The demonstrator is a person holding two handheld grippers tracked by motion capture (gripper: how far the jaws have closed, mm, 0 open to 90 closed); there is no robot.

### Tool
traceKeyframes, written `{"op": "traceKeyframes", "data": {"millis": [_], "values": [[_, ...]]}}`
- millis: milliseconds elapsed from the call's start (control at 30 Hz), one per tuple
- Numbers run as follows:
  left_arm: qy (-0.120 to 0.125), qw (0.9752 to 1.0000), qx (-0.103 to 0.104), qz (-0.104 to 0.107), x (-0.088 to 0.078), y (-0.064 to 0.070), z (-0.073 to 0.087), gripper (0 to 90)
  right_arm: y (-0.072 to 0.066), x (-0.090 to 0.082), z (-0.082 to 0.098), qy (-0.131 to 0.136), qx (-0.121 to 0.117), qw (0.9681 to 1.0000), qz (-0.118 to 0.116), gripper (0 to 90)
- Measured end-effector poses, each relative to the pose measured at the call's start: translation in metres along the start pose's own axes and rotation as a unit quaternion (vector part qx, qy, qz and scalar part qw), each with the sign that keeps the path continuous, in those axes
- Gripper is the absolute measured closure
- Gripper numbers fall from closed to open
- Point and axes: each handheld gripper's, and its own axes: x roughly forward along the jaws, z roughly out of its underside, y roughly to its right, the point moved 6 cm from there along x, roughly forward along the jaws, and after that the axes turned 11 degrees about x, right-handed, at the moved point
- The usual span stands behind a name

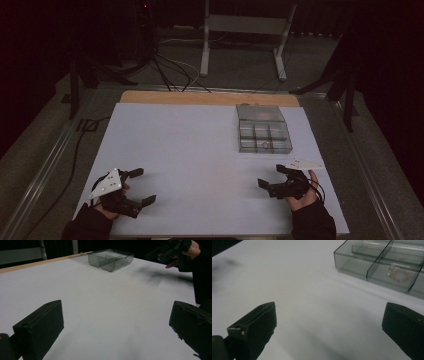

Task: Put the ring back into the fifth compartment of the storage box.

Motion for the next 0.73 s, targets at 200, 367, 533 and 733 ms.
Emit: {"op": "traceKeyframes", "data": {"millis": [200,367,533,733], "values": [[-0.001,1.0000,0.000,0.001,0.000,0.000,0.000,0.6,0.001,-0.009,0.010,-0.001,-0.006,0.9999,-0.010,0.0],[-0.003,1.0000,0.001,0.004,0.001,0.001,0.000,0.6,0.003,-0.020,0.020,-0.001,-0.016,0.9997,-0.020,0.0],[-0.004,1.0000,0.002,0.002,0.001,0.001,0.000,0.6,0.009,-0.024,0.026,-0.005,-0.023,0.9997,-0.005,0.0],[-0.006,1.0000,0.004,0.002,0.002,0.001,0.001,0.6,0.009,-0.020,0.030,-0.018,-0.026,0.9995,-0.007,0.0]]}}
